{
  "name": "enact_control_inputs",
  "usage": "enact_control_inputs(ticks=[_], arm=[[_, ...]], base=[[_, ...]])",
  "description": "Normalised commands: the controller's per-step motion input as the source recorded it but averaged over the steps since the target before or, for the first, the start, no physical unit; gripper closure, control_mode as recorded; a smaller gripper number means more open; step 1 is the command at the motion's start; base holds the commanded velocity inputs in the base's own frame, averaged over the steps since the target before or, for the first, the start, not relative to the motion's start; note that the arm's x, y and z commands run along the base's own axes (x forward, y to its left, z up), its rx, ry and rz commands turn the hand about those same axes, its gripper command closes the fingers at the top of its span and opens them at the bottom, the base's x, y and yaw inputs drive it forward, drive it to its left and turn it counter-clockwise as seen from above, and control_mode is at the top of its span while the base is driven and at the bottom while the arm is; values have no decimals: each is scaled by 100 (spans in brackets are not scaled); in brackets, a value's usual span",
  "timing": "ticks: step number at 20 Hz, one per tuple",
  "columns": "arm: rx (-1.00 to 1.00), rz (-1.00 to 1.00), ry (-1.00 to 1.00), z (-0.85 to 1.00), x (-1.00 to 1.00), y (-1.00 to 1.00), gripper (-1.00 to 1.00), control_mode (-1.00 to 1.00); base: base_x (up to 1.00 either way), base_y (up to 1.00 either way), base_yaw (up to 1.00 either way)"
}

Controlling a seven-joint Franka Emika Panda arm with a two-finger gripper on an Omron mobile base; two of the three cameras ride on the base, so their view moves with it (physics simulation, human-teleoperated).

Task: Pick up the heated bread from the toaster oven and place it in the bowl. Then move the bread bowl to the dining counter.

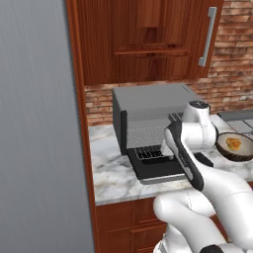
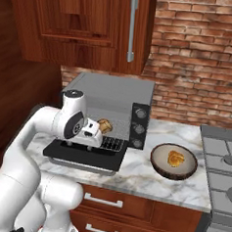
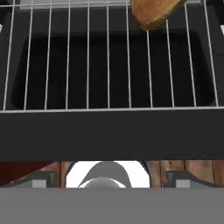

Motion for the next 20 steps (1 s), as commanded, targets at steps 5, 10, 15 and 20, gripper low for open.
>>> enact_control_inputs(ticks=[5, 10, 15, 20], arm=[[0, -20, -33, 92, -1, -19, -100, -100], [-5, -14, -36, 13, 26, -41, -100, -100], [-7, -8, -13, -26, 41, -20, -100, -100], [0, -3, 0, 0, 57, 0, -100, -100]], base=[[0, 0, 0], [0, 0, 0], [0, 0, 0], [0, 0, 0]])
